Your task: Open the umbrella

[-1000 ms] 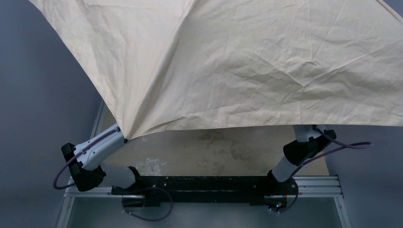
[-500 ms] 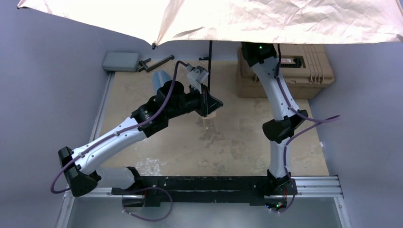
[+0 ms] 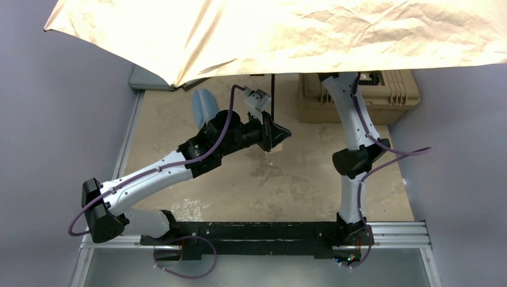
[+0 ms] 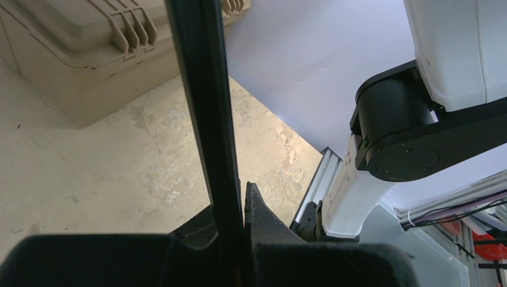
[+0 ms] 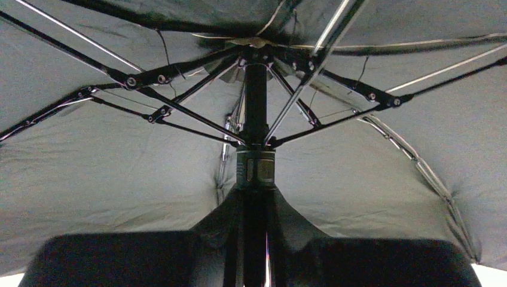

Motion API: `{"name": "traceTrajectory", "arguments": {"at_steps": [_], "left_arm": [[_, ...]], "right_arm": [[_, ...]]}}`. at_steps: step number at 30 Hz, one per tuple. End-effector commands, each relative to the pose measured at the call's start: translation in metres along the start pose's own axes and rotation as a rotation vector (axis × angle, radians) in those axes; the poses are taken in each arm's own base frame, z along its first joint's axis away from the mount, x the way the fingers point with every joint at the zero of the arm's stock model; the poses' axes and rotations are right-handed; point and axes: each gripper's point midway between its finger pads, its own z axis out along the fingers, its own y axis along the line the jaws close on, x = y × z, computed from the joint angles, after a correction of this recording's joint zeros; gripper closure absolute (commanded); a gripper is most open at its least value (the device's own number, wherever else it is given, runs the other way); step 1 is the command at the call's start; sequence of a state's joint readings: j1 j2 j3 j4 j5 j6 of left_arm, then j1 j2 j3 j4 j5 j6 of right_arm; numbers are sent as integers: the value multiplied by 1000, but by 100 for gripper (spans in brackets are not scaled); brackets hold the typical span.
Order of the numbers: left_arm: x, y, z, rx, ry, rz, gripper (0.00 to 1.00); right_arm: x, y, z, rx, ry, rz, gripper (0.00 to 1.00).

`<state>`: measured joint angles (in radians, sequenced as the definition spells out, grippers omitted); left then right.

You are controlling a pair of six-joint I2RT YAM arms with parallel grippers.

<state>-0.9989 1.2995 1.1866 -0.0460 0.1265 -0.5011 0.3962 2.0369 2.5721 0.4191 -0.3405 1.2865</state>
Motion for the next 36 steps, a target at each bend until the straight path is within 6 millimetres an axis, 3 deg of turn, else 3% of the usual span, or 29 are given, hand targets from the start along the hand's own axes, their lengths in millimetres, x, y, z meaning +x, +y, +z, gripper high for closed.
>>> {"name": "traceTrajectory", "arguments": {"at_steps": [1, 7, 9, 19, 22, 28, 33, 36], "left_arm": [[205, 13, -69, -42, 776, -30, 100], [178, 14, -58, -94, 737, 1, 100], [169, 14, -53, -112, 715, 4, 93], [110, 22, -46, -149, 556, -19, 32], [84, 23, -47, -156, 485, -28, 2], [35, 26, -55, -186, 358, -32, 0], [0, 25, -72, -213, 276, 2, 0], [-21, 34, -86, -298, 188, 0, 0]], "right_arm": [[-156, 117, -31, -203, -579, -174, 100], [-130, 119, -29, -199, -439, -222, 100], [-122, 114, -33, -187, -405, -221, 100], [-86, 93, -45, -137, -251, -282, 100], [-75, 76, -51, -93, -206, -310, 100], [-63, 51, -59, -22, -152, -377, 100], [-59, 32, -57, 16, -119, -439, 100], [-59, 21, -54, 51, -96, -479, 100]]}}
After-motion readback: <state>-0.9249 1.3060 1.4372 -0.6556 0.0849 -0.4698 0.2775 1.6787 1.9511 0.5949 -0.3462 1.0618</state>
